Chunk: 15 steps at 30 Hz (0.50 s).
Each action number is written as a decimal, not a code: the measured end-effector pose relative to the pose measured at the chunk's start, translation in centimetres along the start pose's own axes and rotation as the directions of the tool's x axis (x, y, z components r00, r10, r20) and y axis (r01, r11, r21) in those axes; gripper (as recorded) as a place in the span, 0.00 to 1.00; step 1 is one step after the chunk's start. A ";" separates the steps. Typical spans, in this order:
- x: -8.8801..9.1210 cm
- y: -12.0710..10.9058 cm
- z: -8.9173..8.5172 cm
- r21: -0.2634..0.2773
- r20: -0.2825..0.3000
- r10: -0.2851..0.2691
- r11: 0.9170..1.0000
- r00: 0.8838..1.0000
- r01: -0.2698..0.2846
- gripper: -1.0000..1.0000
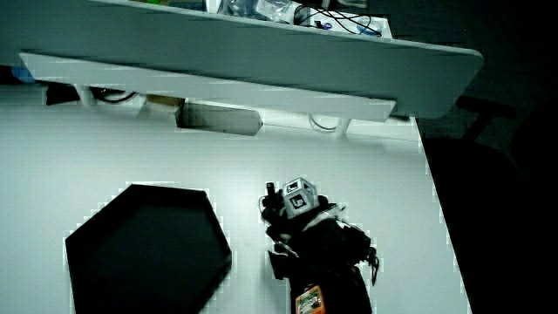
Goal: Place speaker on desk
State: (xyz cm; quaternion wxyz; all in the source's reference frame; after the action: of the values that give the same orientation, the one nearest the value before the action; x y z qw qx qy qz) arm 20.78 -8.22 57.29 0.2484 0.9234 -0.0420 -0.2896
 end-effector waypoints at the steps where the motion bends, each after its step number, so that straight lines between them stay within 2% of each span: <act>1: 0.5 -0.4 0.1 0.016 -0.030 0.010 1.000 1.000 -0.010 0.50; 2: 0.7 -0.2 -0.6 -0.021 -0.037 0.011 1.000 0.999 -0.012 0.50; 3: 0.9 -0.3 -1.0 -0.019 -0.051 -0.002 1.000 0.999 0.001 0.50; 4: 1.0 -0.2 -1.6 -0.050 -0.065 0.000 0.999 0.998 -0.003 0.50; 6: 1.0 0.1 -3.0 -0.105 -0.091 -0.007 0.994 0.996 -0.003 0.50; 8: 0.9 0.2 -3.0 -0.101 -0.111 -0.007 0.995 0.994 -0.005 0.50; 9: 0.7 0.5 -3.3 -0.128 -0.101 -0.007 0.992 0.995 -0.006 0.50; 11: 0.3 0.5 -3.4 -0.124 -0.110 0.014 0.992 0.994 -0.028 0.50; 12: 0.1 0.7 -3.9 -0.149 -0.105 0.012 0.988 0.994 -0.028 0.50; 15: -0.6 0.7 -4.3 -0.158 -0.102 0.027 0.987 0.994 -0.043 0.50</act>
State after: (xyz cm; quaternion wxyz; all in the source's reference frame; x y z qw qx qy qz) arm 22.66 -6.80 60.95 0.3285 0.9130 -0.0225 -0.2410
